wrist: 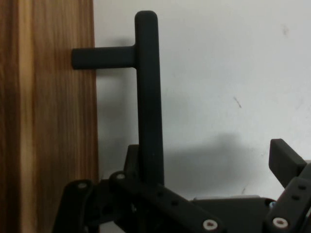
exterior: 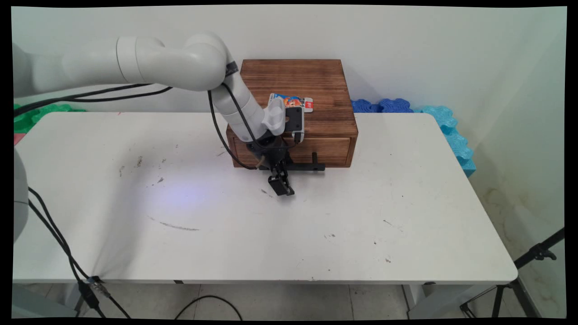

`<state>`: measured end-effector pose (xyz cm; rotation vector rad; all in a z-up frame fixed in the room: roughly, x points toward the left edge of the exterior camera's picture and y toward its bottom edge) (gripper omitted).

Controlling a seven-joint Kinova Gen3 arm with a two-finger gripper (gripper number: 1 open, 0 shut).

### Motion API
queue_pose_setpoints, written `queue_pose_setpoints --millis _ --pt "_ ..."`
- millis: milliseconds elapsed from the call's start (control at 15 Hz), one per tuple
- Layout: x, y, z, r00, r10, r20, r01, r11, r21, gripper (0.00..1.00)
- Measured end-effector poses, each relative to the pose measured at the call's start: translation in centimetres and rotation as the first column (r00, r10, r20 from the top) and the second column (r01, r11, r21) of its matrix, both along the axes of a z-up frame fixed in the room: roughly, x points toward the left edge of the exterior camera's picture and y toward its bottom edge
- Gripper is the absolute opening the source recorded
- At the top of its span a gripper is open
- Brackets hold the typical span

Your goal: Open the drawer

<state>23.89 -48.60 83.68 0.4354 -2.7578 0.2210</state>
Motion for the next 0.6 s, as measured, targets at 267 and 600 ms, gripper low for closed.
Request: queue_pose_setpoints --millis 267,600 --pt "-0.18 0.31 -0.57 1.0 0.006 -0.005 -0.006 1.0 0.003 1.0" --pt "-0.6 0.93 -1.0 1.0 0.011 -0.023 -0.011 1.0 0.001 1.0"
